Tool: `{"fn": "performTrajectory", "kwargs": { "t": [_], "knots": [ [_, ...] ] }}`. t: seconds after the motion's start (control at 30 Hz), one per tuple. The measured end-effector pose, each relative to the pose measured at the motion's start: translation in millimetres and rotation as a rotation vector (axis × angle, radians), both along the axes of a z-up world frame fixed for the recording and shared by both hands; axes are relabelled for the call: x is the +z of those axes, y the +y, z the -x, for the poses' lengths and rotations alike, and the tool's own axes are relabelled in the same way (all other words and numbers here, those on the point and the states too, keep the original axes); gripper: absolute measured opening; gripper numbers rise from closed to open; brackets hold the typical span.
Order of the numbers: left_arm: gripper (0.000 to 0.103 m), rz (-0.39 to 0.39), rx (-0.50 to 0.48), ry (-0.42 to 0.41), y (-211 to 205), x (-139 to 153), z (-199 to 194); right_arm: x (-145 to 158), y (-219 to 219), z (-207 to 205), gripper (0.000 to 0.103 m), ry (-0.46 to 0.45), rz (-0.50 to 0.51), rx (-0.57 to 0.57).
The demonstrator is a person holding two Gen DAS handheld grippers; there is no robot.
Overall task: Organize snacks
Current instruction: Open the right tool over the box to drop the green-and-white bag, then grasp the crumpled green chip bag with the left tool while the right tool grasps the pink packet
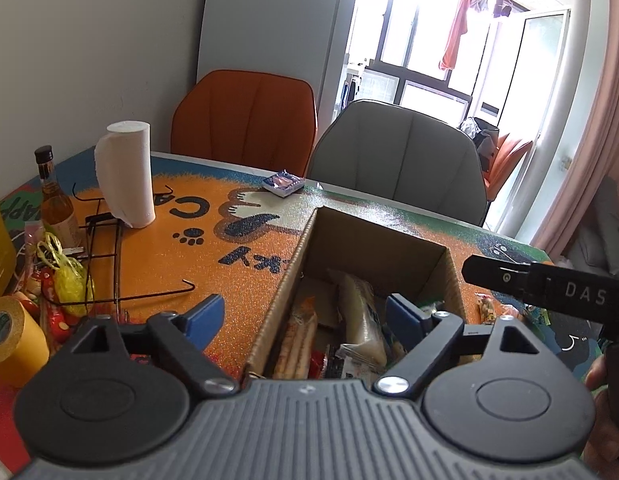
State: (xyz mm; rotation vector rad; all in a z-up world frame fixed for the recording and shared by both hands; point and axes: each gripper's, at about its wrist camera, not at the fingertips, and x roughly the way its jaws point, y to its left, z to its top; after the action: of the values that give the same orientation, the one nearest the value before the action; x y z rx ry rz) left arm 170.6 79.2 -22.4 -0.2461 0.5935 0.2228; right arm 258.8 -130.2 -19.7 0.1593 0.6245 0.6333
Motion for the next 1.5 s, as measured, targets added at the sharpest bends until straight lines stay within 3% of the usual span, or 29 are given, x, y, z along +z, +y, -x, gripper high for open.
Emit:
{"fn": "performTrajectory", "kwargs": {
  "t": [0.17,0.33,0.87,1.2,1.5],
  "knots": [
    [0.092,0.020,-0.006,0.011,-2,-5,-3,-5,-14,3,0.060,0.014,0.015,-0.029],
    [0.094,0.047,-0.022,0.006,-11,-9,-7,-8,-40,4,0.061,0.028,0.015,-0.078],
    [0.095,0.053,-0.205,-0.002,-85,-8,-22,-25,-116,3,0.077,0.073,0.012,-0.233],
    [0.095,0.031,-0.241,0.004,-118,-10,-15,-34,-150,8,0.082,0.093,0.001,-0.233],
    [0.095,0.045,-0.200,0.007,-139,-20,-2,-45,-171,14,0.087,0.094,0.008,-0.186]
  ]
}}
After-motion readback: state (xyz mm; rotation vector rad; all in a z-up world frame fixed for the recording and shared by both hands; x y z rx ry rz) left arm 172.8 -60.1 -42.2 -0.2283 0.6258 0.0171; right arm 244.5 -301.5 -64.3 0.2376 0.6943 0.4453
